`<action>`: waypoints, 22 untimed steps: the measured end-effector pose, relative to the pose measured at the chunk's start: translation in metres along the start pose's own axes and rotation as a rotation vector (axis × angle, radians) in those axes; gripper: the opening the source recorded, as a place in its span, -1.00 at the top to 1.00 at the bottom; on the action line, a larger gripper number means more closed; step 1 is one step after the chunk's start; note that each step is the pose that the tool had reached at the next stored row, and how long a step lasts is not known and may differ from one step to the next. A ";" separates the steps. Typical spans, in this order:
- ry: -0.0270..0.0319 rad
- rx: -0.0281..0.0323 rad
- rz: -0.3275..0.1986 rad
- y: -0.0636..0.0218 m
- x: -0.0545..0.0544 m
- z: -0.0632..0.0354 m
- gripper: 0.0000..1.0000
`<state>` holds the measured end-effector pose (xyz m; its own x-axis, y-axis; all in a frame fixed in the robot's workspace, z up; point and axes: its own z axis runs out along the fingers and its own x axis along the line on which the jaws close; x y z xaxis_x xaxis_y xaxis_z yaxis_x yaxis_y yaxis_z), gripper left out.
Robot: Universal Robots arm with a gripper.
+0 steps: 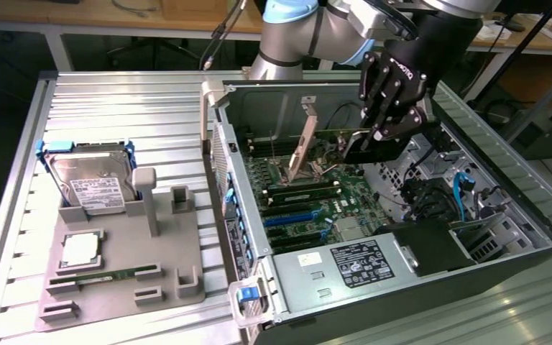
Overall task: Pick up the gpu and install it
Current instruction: 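Insert the gpu into the slot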
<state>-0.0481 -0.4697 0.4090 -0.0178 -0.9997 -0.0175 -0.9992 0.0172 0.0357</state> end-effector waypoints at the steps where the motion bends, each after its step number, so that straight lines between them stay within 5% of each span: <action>1: 0.0000 0.0005 -0.001 0.0000 0.000 0.0003 0.47; 22: 0.0003 0.0012 -0.003 -0.0004 0.000 0.0124 0.47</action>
<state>-0.0482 -0.4698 0.3966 -0.0144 -0.9997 -0.0174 -0.9993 0.0138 0.0344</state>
